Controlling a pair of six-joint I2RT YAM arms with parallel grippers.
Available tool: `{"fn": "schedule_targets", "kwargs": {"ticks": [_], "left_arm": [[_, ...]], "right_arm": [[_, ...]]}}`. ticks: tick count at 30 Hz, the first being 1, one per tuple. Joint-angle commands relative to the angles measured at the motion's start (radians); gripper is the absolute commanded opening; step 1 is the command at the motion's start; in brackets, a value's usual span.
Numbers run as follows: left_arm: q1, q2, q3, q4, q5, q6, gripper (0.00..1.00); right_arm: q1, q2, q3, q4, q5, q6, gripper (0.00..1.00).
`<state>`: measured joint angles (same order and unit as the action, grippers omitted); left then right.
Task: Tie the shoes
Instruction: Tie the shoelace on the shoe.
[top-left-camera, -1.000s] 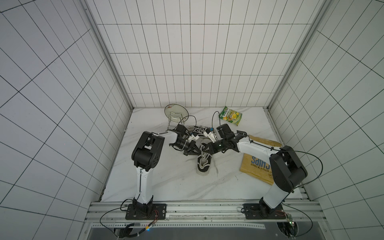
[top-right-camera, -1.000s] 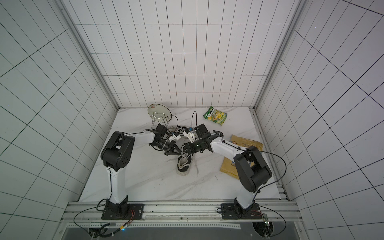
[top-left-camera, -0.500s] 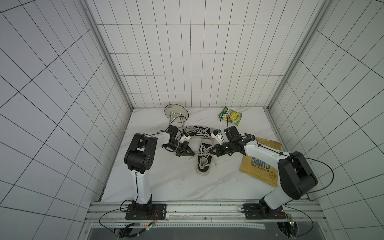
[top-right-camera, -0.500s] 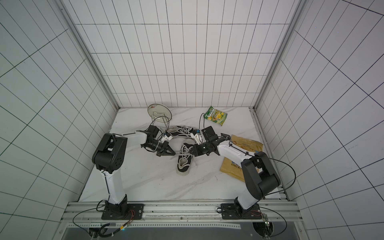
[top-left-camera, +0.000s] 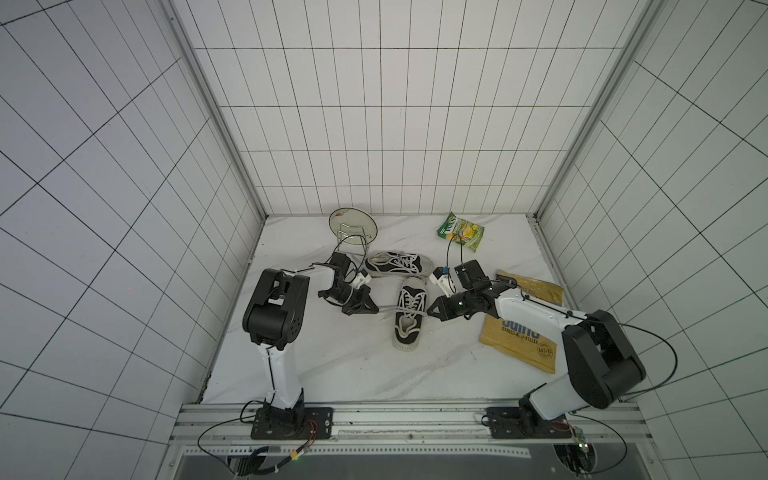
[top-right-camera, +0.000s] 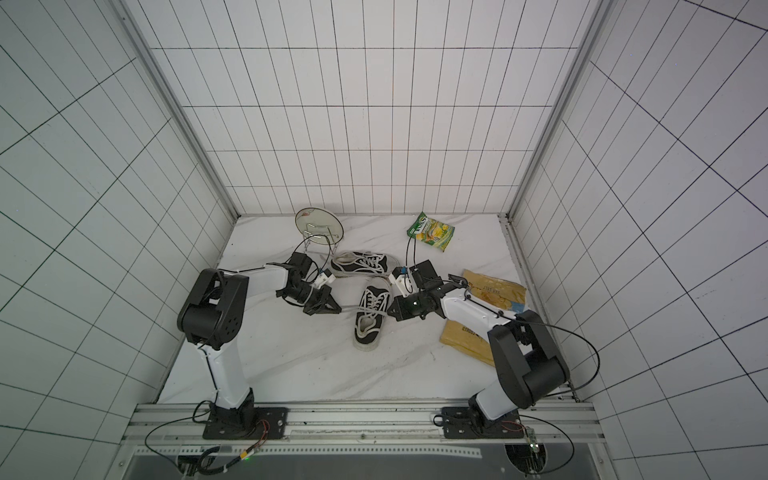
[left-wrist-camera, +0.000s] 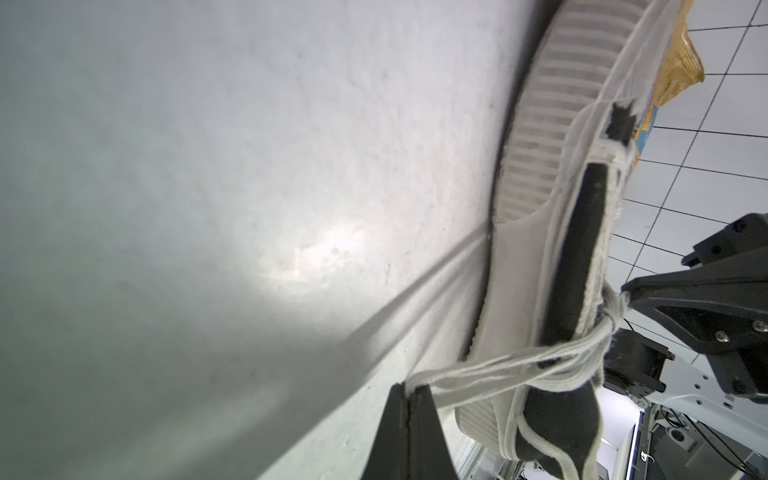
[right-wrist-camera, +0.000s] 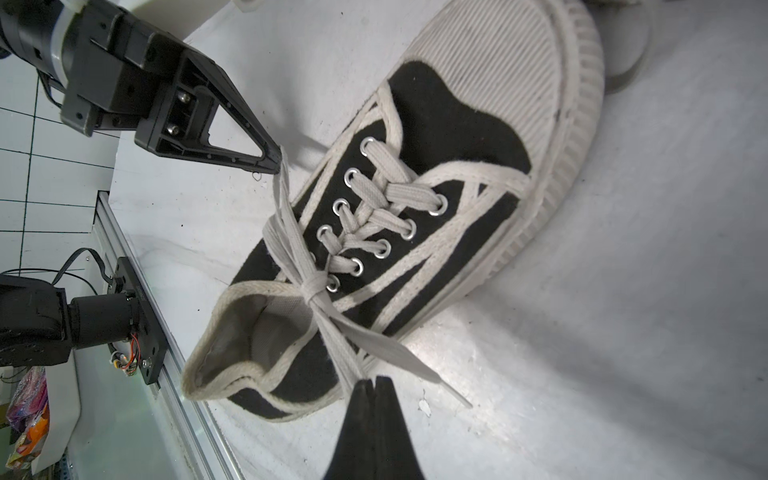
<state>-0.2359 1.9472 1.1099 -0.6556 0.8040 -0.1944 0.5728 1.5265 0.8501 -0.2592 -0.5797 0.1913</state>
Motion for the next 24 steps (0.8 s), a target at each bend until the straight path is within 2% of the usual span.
{"fn": "schedule_targets", "kwargs": {"ticks": [1, 12, 15, 16, 18, 19, 20, 21, 24], "left_arm": [[0.024, -0.027, -0.018, -0.002, -0.120, -0.006, 0.00], [0.041, -0.041, -0.033, 0.010, -0.189, -0.010, 0.00], [0.038, -0.068, -0.035, 0.028, -0.145, 0.012, 0.00], [0.034, -0.082, -0.038, 0.037, -0.143, 0.014, 0.08], [0.017, -0.129, -0.043, 0.049, -0.142, 0.039, 0.44], [0.006, -0.152, -0.043, 0.051, -0.156, 0.050, 0.54], [-0.003, -0.171, -0.046, 0.056, -0.166, 0.059, 0.59], [-0.012, -0.194, -0.052, 0.064, -0.179, 0.068, 0.70], [-0.020, -0.255, -0.083, 0.108, -0.215, 0.056, 0.76]], "right_arm": [[-0.018, -0.027, -0.026, -0.038, 0.044, -0.013, 0.00], [-0.025, -0.049, -0.060, -0.012, 0.081, 0.009, 0.00], [-0.021, -0.055, -0.055, -0.011, 0.077, 0.021, 0.00], [-0.010, -0.058, -0.050, -0.021, 0.093, 0.020, 0.12], [0.034, -0.065, -0.024, -0.052, 0.147, 0.009, 0.47], [0.056, -0.064, -0.010, -0.064, 0.169, 0.008, 0.59], [0.072, -0.062, 0.002, -0.071, 0.186, 0.010, 0.69], [0.091, -0.057, 0.016, -0.080, 0.210, 0.013, 0.78], [0.140, -0.024, 0.068, -0.130, 0.317, 0.016, 0.88]]}}
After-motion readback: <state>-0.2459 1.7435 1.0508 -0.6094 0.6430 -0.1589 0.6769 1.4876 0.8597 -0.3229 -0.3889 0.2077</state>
